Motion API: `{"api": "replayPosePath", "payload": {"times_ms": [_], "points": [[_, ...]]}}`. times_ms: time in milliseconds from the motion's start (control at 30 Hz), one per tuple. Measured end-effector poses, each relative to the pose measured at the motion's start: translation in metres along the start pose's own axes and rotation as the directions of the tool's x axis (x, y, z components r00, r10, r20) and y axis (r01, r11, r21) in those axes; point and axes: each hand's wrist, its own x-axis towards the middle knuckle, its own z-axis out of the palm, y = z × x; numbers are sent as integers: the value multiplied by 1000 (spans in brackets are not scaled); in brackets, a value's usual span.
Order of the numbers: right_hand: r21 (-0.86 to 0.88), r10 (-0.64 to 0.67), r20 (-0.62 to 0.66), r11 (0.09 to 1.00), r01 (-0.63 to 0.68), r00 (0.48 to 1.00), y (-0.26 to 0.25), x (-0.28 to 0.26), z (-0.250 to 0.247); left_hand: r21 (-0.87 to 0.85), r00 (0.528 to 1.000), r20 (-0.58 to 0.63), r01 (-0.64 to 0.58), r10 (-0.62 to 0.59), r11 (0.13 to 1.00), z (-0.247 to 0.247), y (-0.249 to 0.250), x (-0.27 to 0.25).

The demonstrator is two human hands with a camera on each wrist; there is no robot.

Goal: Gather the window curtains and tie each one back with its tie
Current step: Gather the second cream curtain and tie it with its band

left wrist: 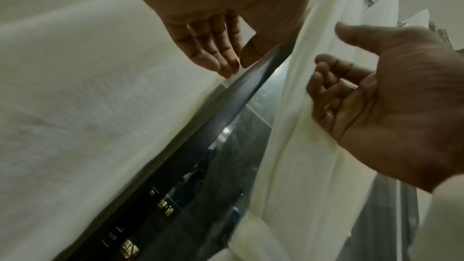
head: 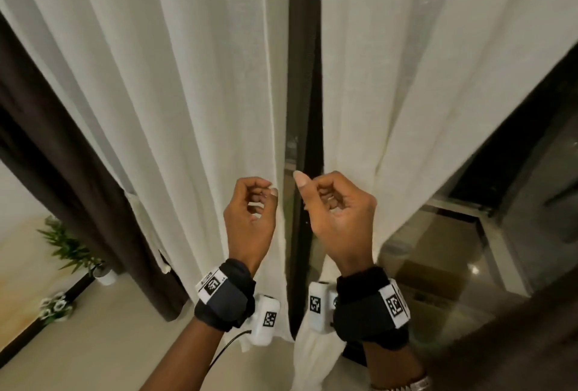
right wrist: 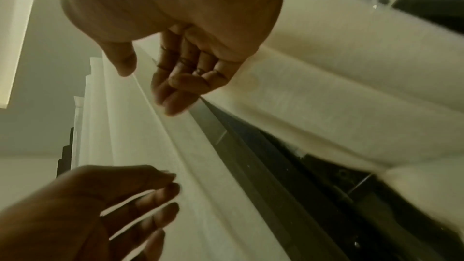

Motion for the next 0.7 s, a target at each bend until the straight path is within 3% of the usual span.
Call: {"api": "replayPosePath", "payload": {"times_ms": [133,233,367,533,633,700], "points": [[-112,258,23,961,-253,966,21,6,51,128,980,-198,11,14,992,-46,-26,33],[-159,385,67,915,-371,921,37,17,84,185,977,-212,23,17,982,-66,-46,64],[-129,472,185,881,-454,862,48,25,121,221,992,18,119,-126,968,-72,-70,91],[39,520,53,852,-522,853,32,7,137,285,997,71,-28,8,958,-86,-80,86],[49,539,120,835,-547,834,22,0,147,235,971,218,-148,96,961,-78,-83,72],[52,483,162,867,-496,860,18,2,157,210,929,330,-245,167,946,-71,-81,71]]}}
